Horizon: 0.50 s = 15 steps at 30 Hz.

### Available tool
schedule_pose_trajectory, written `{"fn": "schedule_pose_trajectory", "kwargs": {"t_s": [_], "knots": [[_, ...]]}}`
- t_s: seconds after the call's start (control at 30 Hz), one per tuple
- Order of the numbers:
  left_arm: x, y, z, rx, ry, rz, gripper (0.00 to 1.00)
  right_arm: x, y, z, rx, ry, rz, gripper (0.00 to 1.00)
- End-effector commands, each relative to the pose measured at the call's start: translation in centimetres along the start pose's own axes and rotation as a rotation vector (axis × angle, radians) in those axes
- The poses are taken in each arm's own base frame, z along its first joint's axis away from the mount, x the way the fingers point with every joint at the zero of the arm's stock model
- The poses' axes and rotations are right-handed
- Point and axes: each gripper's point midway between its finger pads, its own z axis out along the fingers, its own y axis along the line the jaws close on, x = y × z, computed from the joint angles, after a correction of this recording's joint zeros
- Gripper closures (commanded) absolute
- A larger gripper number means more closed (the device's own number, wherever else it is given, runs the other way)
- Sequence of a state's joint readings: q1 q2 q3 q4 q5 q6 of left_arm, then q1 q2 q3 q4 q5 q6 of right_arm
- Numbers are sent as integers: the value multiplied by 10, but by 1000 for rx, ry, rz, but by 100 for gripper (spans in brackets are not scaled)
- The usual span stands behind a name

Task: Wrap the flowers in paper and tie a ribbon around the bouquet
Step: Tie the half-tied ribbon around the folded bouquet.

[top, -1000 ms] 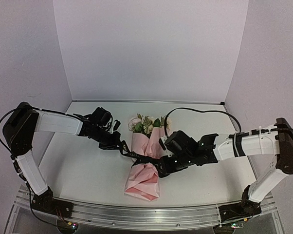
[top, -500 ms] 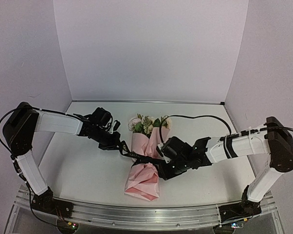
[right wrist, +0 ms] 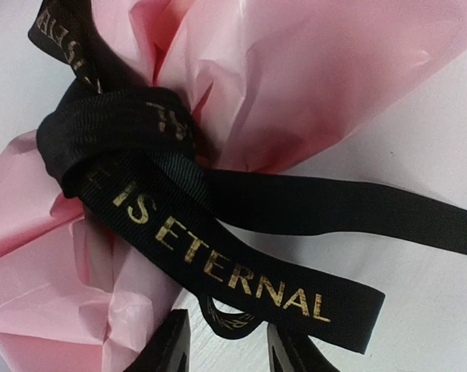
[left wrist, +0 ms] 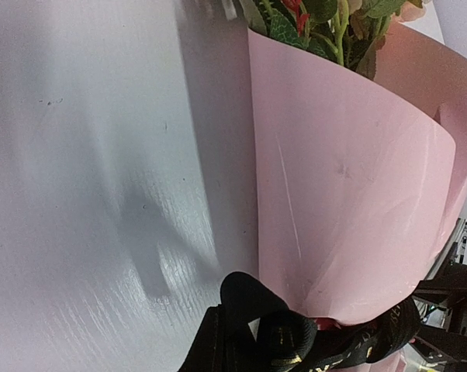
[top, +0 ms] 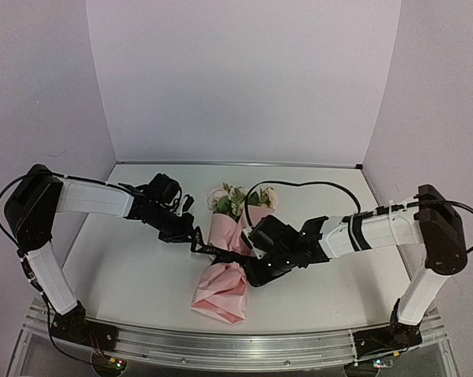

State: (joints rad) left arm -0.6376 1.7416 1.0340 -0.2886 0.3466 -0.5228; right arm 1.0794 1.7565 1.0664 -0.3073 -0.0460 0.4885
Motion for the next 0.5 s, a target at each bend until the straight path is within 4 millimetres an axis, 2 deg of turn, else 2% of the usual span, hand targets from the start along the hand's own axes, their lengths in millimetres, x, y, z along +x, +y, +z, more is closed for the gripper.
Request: {"fn": "schedule_pose_trajectory", "kwargs": {"t_s": [0.0,0.1,0.23,0.47], "knots": [[-18,-13,-7,25,-40,27,100,-9,9,4,-4,-10,-27,69],[-17,-12,-6,25,-39,23,100,-11,9,6,0,-10,-22,78],[-16,-3,-6,-10,-46,2,100,-11,7,8,16,-14,-1,100],[-13,31,-7,-80,-54,-82,100,0,-27,-10,169,-9,68,100]]}}
